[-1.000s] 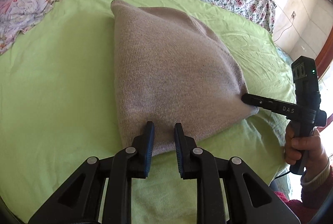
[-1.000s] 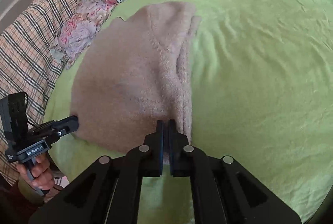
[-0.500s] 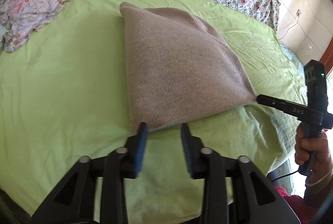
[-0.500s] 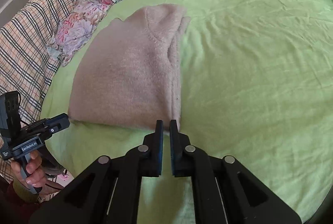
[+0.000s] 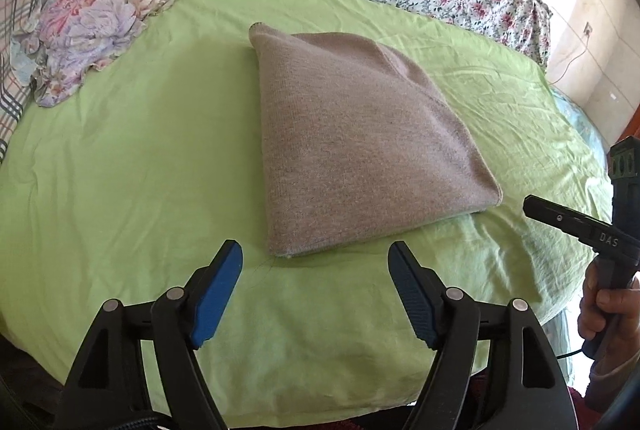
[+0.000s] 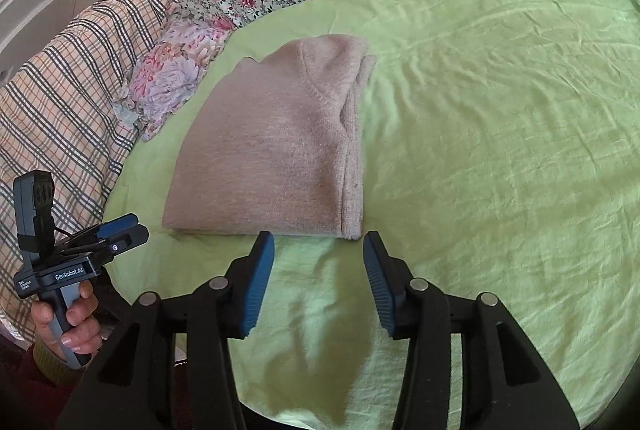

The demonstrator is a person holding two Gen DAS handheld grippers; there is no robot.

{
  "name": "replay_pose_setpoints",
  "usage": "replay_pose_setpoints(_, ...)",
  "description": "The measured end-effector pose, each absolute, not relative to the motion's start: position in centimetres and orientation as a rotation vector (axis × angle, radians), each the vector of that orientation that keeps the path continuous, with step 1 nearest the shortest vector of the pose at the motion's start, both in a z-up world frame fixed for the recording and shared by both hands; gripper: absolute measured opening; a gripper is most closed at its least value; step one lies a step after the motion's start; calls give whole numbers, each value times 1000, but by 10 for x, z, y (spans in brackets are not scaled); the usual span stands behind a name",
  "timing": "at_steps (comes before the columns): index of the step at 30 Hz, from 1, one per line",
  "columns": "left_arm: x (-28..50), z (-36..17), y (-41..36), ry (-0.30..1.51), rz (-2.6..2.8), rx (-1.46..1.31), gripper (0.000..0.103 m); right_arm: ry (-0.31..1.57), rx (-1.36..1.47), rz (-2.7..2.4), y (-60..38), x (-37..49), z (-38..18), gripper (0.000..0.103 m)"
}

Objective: Fold small clothes
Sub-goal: 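Release the sweater and pull both grippers back from it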

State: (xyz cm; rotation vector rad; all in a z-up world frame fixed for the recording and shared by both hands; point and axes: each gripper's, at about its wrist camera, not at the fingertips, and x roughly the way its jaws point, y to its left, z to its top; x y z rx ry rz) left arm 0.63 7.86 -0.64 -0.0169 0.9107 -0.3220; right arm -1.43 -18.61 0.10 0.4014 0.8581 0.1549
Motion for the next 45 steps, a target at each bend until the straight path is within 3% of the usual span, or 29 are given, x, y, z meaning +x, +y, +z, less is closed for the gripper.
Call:
replay_pose_setpoints(6,9,-9,82,920,-294,-12,79,876,397,164,-180,-7,-2,53)
replay_pose_setpoints(11,14,-7,84,921,-285,-20,81,865,384,168,-174,4,3,66)
replay_pose_setpoints(24,64,6,81,917,-210,2,81,859,412,136,-193,68,12,66)
replay_pose_setpoints(28,84,11,78,922,-167,24,82,861,393,148,-187,79,16,79)
replay_pose_setpoints(45,96,7,58,939,-142,86,84,907,384,165,-179,86,10,80)
